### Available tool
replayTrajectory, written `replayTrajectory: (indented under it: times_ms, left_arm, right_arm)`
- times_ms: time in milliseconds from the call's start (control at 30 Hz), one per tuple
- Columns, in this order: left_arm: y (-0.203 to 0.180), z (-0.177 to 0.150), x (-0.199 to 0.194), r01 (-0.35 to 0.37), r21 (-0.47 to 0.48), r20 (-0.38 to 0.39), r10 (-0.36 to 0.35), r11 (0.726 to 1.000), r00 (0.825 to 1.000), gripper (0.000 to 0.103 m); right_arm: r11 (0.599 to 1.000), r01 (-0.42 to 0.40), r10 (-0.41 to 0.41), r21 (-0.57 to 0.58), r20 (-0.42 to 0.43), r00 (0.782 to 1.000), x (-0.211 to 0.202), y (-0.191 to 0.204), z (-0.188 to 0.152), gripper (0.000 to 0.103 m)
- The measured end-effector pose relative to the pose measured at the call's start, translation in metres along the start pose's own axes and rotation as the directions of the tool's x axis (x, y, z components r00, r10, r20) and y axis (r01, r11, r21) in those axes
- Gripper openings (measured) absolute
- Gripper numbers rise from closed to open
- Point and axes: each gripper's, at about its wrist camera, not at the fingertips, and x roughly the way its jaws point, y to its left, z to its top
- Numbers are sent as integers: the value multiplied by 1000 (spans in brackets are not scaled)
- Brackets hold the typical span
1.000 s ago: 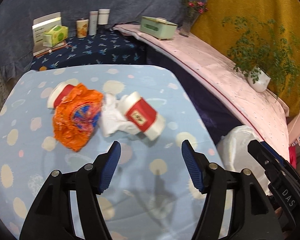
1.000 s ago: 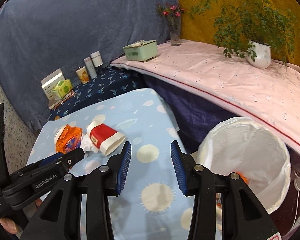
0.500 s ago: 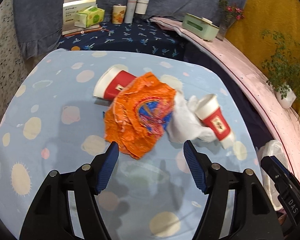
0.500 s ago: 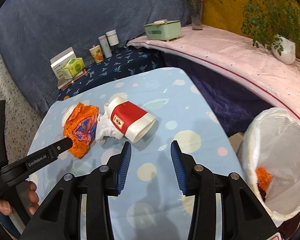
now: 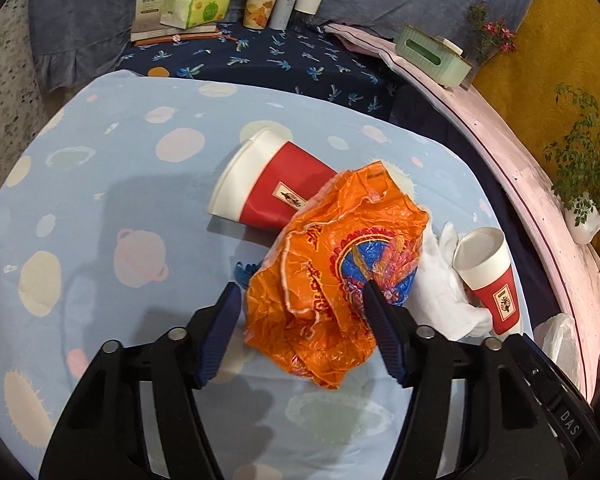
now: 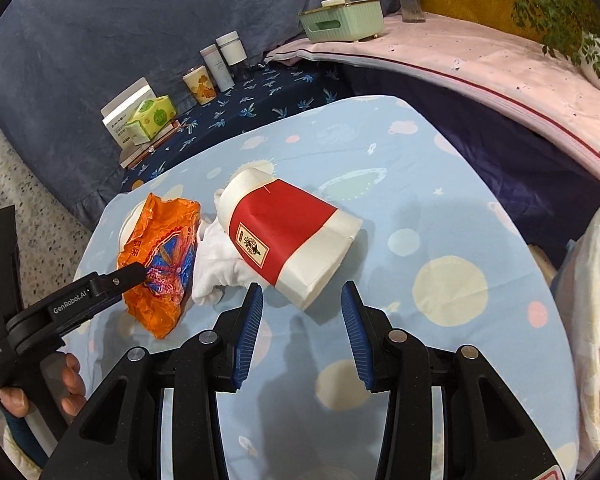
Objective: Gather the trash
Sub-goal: 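Grasp the orange bag with the left tool while the right tool grasps a red paper cup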
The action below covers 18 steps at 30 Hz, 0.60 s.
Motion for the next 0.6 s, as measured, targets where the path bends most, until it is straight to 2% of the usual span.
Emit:
replayTrajectory:
  times_ms: [200,267,300,333,467,600]
  left_arm:
    - [-6,0,2,26,25,-5,-26,999,1000,36]
    - [-9,0,1,33,35,-2,-32,999,999,26]
    - [-10,0,-1,31,40,1,-31,999,1000,25]
    - [-11,0,-2,32,44,5,-32,999,999,21]
    - [-15,-1,-13,29,61,28,-31,998,999,15]
    - [-23,2,-31,33,78,57,-38,996,998,14]
  right_arm:
    - [1000,-28,28,-12,-2,1000,8,8,6,39]
    - [999,-38,37,-17,-4,999,10,11,7,34]
    - [999,-42,42,-21,-7,999,10,12,8,25]
    - [999,-46,46,-27,-9,999,11,14,9,20]
    - [998,-53,54,-41,15,998,1,19,10,13]
    - [997,-60,63,-57,52,997,-18,24,15,7]
